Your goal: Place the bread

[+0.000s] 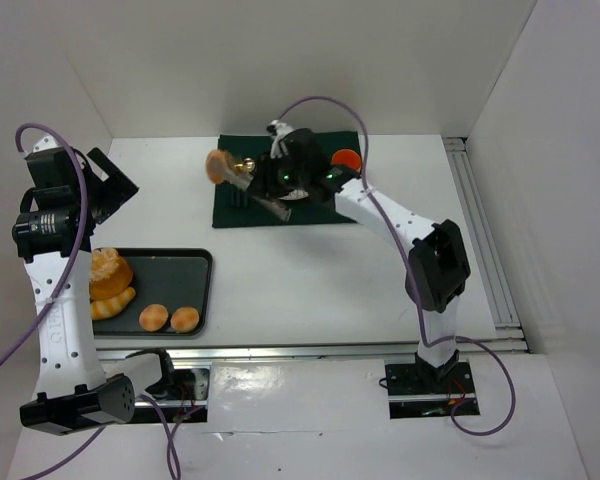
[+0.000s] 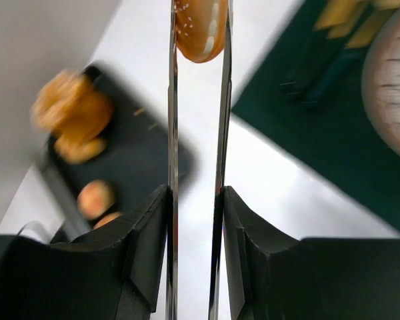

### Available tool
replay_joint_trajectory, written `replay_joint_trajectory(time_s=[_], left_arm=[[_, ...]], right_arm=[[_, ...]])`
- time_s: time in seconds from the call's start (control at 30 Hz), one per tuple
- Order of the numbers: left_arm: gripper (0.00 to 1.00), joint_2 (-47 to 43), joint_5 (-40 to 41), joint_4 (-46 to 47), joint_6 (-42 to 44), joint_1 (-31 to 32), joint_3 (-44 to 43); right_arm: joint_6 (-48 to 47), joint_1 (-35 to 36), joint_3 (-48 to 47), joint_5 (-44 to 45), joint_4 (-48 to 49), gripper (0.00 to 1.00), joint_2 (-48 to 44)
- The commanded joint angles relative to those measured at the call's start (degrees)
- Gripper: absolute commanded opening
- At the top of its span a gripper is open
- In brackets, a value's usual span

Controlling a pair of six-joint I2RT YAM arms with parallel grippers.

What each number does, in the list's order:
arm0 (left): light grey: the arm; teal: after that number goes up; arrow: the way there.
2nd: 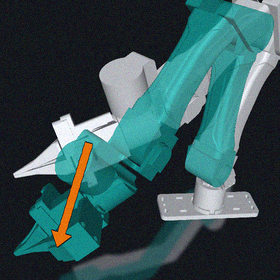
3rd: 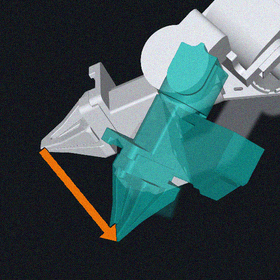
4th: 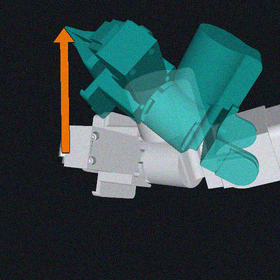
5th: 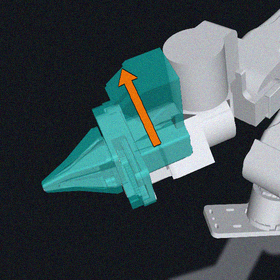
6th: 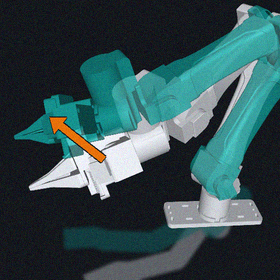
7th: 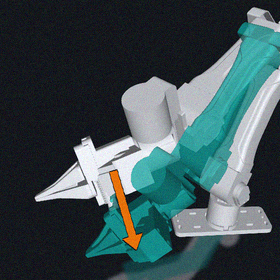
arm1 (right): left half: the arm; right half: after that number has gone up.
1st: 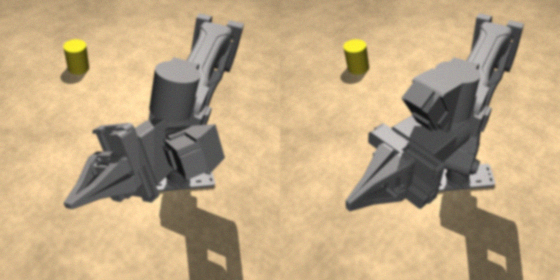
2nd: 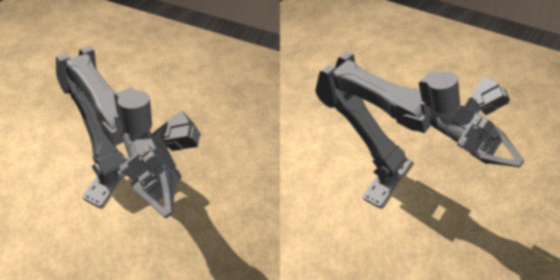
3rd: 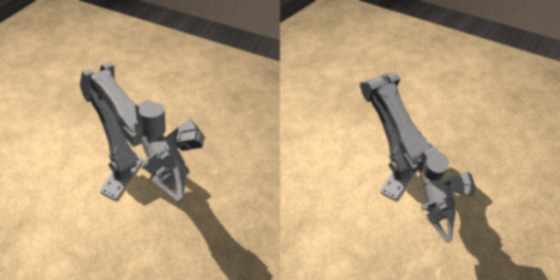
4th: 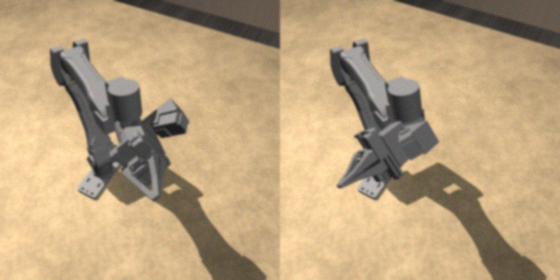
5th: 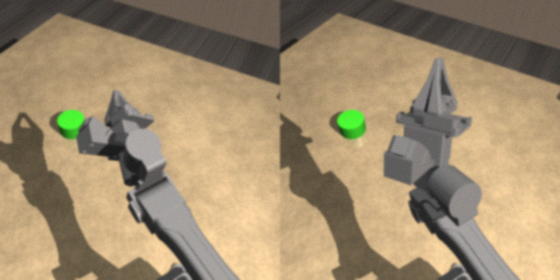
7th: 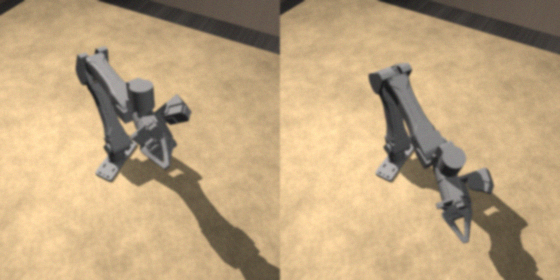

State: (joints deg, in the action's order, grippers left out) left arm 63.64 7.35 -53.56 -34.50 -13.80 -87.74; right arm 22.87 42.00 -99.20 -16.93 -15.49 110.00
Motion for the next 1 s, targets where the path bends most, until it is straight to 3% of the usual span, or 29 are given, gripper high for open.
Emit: replay_joint_trajectory(time_s=[0.0, 0.4, 0.57, 0.77, 0.97], left_arm=[[0.97, -0.4, -1.7, 1.9, 1.0, -0.2, -0.9], [0.97, -0.4, -2.3, 1.9, 1.0, -0.2, -0.4], [0.97, -0.4, -2.3, 1.9, 1.0, -0.2, -0.4], [0.97, -0.4, -2.3, 1.9, 1.0, -0.2, -0.4], [0.97, -0.4, -2.3, 1.9, 1.0, -0.2, -0.4]], right_arm=[[-0.2, -6.6, 0.8, 4.6, 1.4, 0.41, -1.0], [-0.2, -19.5, -0.3, 4.6, 0.9, 0.42, 5.3], [-0.2, -20.6, 0.2, 4.6, 0.9, 0.44, 6.5], [-0.2, -21.2, 0.8, 4.0, 0.4, 0.57, 7.5], [-0.2, -21.2, 0.8, 4.0, -0.2, 0.58, 6.2]])
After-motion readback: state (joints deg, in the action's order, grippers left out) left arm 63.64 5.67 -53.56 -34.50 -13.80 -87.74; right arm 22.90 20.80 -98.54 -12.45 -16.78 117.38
